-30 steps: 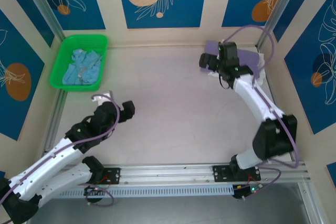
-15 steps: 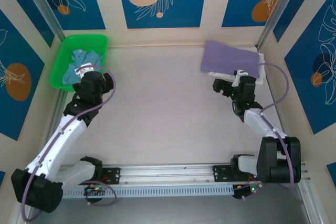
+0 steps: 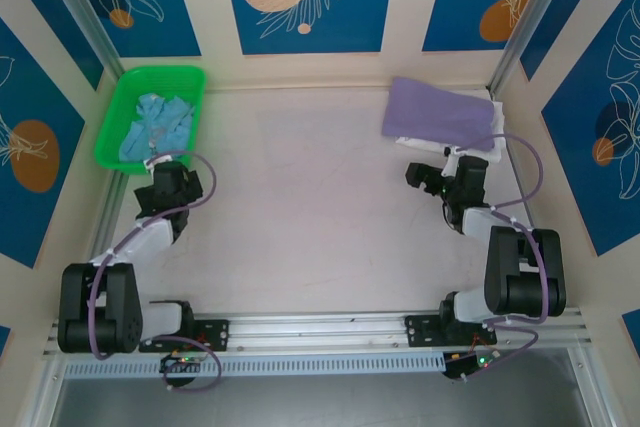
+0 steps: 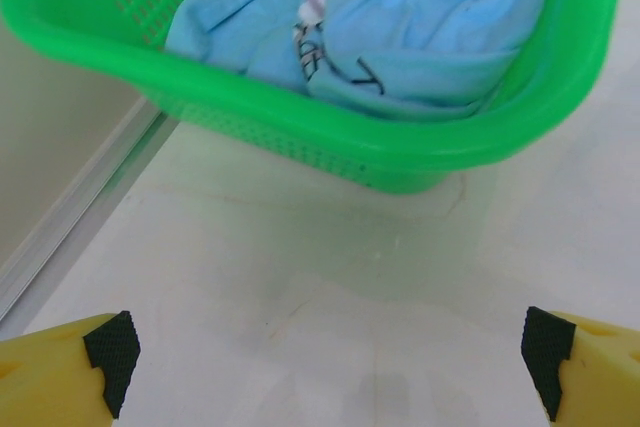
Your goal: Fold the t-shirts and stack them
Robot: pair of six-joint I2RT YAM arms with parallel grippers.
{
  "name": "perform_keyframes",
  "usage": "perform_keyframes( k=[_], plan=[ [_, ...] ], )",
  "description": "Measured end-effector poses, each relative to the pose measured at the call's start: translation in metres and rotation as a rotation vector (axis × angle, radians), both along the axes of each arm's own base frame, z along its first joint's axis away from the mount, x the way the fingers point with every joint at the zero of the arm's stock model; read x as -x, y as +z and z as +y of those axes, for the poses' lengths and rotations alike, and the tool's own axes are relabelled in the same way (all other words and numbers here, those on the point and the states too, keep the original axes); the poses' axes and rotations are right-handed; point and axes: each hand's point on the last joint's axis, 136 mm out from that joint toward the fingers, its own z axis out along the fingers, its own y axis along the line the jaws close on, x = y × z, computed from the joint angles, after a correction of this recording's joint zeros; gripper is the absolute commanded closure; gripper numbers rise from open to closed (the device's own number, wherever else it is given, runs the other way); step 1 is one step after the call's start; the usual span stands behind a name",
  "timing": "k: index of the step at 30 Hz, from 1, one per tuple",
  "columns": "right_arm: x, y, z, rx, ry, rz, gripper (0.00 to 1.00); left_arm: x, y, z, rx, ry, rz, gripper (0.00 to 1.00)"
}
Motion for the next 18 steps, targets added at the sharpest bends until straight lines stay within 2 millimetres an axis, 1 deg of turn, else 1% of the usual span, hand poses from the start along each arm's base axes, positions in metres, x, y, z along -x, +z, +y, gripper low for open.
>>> perform_keyframes(
  k=[3, 6, 9, 15, 18],
  plan=[
    [0.003, 0.0, 0.011, 0.037, 0.053, -0.045, 0.01, -0.006, -0.007, -0.004, -0.001, -0.032, -0.026, 0.0],
    [0.006, 0.001, 0.017, 0.065, 0.086, -0.098, 0.01, -0.007, -0.018, -0.009, -0.001, -0.069, -0.033, 0.0],
    [0.003, 0.002, 0.016, 0.076, 0.092, -0.128, 0.01, -0.006, -0.023, -0.013, -0.007, -0.1, -0.057, 0.0],
    [-0.003, 0.009, 0.015, 0.091, 0.086, -0.174, 0.01, -0.015, -0.017, -0.022, 0.009, -0.156, -0.152, 0.0],
    [-0.004, 0.011, 0.013, 0.101, 0.072, -0.192, 0.01, -0.018, -0.023, -0.026, 0.012, -0.182, -0.152, 0.0]
  ],
)
